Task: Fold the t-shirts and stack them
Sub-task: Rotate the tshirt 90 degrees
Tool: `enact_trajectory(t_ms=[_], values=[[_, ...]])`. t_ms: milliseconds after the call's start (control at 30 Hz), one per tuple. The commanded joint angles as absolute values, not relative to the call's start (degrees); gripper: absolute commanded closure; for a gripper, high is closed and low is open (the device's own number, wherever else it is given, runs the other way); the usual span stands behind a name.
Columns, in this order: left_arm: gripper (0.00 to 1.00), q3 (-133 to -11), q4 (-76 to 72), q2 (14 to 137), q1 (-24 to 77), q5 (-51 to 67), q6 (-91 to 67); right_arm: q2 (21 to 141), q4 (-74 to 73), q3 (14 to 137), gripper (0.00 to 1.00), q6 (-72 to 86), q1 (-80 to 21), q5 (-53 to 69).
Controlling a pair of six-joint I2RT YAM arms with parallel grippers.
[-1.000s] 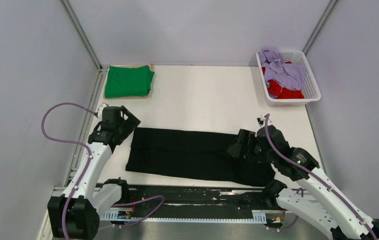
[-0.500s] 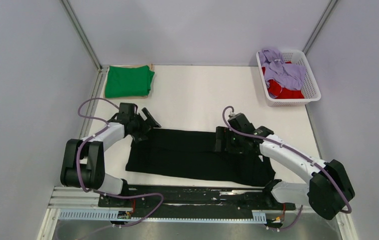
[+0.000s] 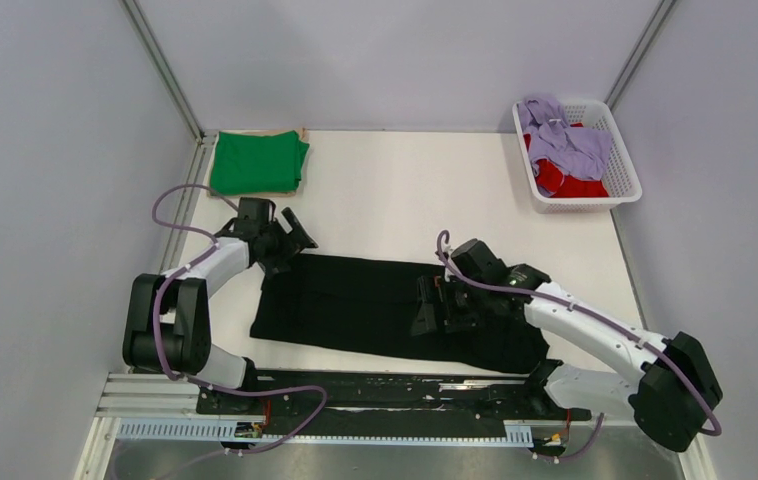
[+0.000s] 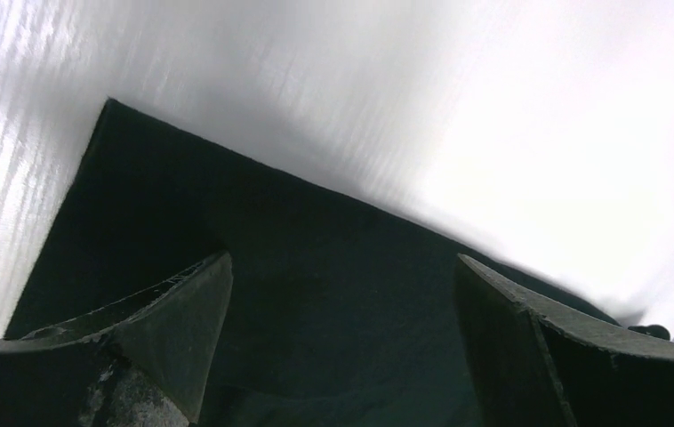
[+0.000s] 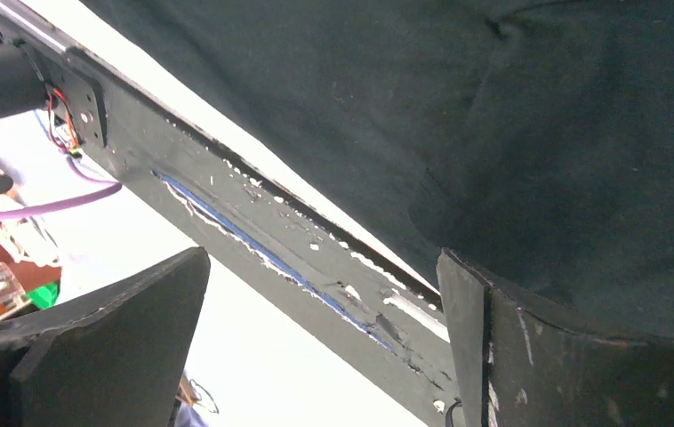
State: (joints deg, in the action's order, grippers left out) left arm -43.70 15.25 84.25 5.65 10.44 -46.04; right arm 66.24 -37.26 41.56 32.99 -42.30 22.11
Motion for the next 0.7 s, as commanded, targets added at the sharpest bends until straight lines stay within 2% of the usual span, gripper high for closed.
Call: enact_trajectory(t_ms=[0, 200, 333, 500, 667], values=[[0.00, -47.6, 16.1, 81.0, 5.4, 9.6, -43.7, 60.0, -38.6, 43.1, 0.00, 36.6, -41.6, 14.6], [0.00, -48.5, 15.3, 77.5, 7.4, 15.4, -42.0, 49.7, -39.3, 38.5, 0.00, 45.7, -34.7, 6.1], [0.00, -47.2, 15.6, 76.6, 12.7, 17.3, -40.7, 46.3, -39.2, 32.6, 0.00, 51.6, -25.4, 7.9], [0.00, -40.5, 9.8, 79.5, 16.2, 20.1, -43.6, 51.3, -32.7, 26.6, 0.00, 53.5, -19.3, 10.3], [0.00, -37.6, 11.5, 82.1, 16.3, 17.5, -42.6, 63.4, -29.9, 28.9, 0.00, 50.5, -16.1, 4.9]])
